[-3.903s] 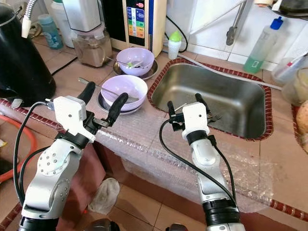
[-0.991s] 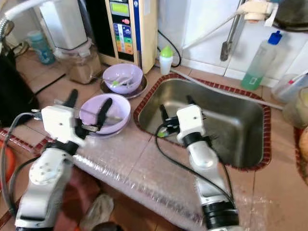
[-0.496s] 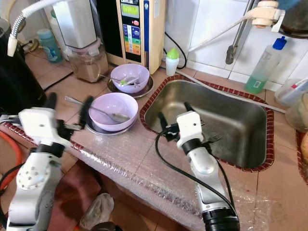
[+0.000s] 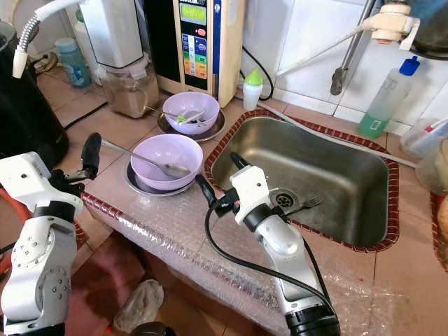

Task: Kitchen organization

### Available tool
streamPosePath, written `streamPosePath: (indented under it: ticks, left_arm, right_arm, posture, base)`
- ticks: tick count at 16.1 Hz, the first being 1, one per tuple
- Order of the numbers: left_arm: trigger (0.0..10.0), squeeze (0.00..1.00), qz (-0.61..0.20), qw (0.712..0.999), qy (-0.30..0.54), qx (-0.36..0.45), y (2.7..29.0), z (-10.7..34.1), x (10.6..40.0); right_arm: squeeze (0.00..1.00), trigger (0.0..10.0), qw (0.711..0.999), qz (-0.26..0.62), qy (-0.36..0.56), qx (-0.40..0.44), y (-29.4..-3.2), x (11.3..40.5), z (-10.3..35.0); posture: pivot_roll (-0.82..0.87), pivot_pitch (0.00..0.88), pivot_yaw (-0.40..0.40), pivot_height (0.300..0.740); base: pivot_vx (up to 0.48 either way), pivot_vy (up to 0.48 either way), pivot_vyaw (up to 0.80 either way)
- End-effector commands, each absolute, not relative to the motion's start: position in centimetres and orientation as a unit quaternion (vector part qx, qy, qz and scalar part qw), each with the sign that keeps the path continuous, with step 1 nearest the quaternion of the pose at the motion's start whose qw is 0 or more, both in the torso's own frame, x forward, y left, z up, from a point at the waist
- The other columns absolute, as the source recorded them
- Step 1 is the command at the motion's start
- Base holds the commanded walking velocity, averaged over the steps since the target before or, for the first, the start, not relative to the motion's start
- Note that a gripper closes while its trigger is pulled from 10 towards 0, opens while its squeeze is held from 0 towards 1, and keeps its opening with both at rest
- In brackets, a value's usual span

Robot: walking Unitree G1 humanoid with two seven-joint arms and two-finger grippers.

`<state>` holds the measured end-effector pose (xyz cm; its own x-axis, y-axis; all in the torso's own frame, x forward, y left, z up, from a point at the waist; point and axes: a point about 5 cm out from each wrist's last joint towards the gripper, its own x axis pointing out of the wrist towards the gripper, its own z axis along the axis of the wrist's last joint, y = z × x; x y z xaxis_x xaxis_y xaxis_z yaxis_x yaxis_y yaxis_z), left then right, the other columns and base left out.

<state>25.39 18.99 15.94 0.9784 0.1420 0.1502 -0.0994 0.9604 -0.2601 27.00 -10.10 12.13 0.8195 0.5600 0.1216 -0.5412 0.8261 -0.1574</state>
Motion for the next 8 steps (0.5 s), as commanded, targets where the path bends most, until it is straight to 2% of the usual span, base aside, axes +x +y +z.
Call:
streamPosePath:
  ticks: [1,3,6,8]
  left_arm:
    - [10.0,0.0,0.064,0.983,-0.067,-0.159,19.0,15.7,25.9]
    - [10.0,0.0,0.067,0.973,-0.047,-0.214,19.1,15.2,27.1]
    - [10.0,0.0,0.051,0.961,-0.021,-0.272,18.3,14.6,29.2]
    - [10.0,0.0,0.043,0.95,-0.002,-0.309,17.4,14.2,30.0]
  right_arm:
    - [0.0,10.0,0.951,0.292,-0.081,-0.063,-10.3,27.1,12.3]
    - [0.0,10.0,0.945,0.311,-0.079,-0.057,-9.8,26.8,12.5]
    - [0.0,10.0,0.919,0.384,-0.075,-0.05,-8.5,25.6,13.0]
    - [0.0,10.0,0.922,0.375,-0.072,-0.057,-8.9,25.7,12.9]
  posture:
    - [0.02,0.0,-0.006,0.74]
    - [0.01,0.0,-0.005,0.74]
    - [0.0,0.0,0.001,0.74]
    - [-0.01,0.0,0.004,0.74]
  base:
    - [0.0,0.0,0.0]
    - [0.0,0.0,0.0]
    - [0.0,0.0,0.0]
    - [0.0,0.0,0.0]
